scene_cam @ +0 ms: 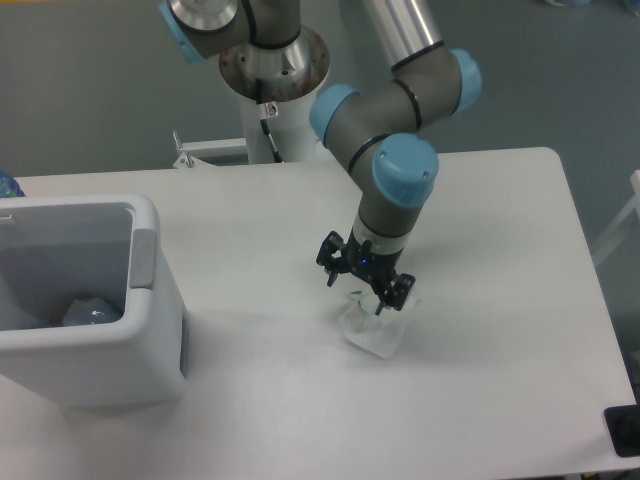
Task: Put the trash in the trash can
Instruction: 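Move the gripper to the white crumpled wrapper and grasp it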
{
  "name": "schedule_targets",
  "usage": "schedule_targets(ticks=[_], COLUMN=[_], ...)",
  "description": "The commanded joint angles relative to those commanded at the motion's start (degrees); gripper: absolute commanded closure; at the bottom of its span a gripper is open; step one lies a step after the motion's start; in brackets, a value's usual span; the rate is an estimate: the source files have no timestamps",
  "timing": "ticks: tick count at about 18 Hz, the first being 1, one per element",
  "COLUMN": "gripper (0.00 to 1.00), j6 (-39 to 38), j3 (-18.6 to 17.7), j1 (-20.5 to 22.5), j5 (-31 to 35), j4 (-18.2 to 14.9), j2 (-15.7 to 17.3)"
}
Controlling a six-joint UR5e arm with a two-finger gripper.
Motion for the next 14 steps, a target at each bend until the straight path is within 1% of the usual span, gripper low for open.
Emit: schedule_targets(ticks=[2, 4, 10, 12, 14], gripper=[0.75, 1.0, 1.0, 1.0, 1.0], j6=[-0.5, -1.0, -1.3, -2.8, -5.4], j3=[0.0, 0.1, 1.7, 3.0, 4.9], j1=[-0.3, -0.4, -0.4, -0.4, -0.1], j5=[0.5, 0.5, 0.1, -0.5, -3.0], j4=[-0.1, -0.5, -1.5, -1.5, -1.8], j2=[-0.3, -0.2, 0.6, 1.5, 1.9])
